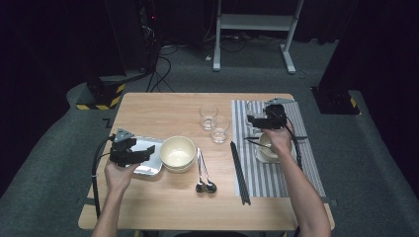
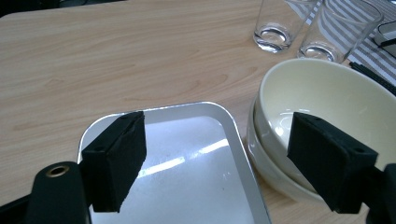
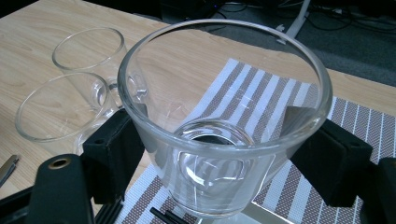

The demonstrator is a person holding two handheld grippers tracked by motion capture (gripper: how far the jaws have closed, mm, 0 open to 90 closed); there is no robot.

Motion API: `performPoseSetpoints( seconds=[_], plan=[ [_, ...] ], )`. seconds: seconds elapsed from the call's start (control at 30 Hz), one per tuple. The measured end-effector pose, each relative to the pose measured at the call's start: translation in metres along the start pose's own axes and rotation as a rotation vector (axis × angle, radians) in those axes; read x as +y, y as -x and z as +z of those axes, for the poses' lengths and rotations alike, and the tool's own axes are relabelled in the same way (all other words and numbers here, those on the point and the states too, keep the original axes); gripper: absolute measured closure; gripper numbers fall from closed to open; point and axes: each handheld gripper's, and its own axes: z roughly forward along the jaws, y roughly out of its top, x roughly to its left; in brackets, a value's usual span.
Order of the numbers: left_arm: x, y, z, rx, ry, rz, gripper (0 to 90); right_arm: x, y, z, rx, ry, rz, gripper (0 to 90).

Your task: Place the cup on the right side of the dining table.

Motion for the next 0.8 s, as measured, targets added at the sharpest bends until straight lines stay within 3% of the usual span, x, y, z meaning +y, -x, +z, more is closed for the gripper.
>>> performPoseSetpoints(
  seconds=[0.53, 0.8],
  plan=[
    [-0.046, -0.007, -0.006, 0.007, -0.007, -0.059, 19.2, -0.002, 0.003, 0.002, -0.028, -0.02, 0.008, 20.7],
    [-0.067, -0.005, -0.008, 0.021, -0.009, -0.058, 17.9, -0.004, 0.006, 0.005, -0.029, -0.032, 0.024, 20.7]
  ],
)
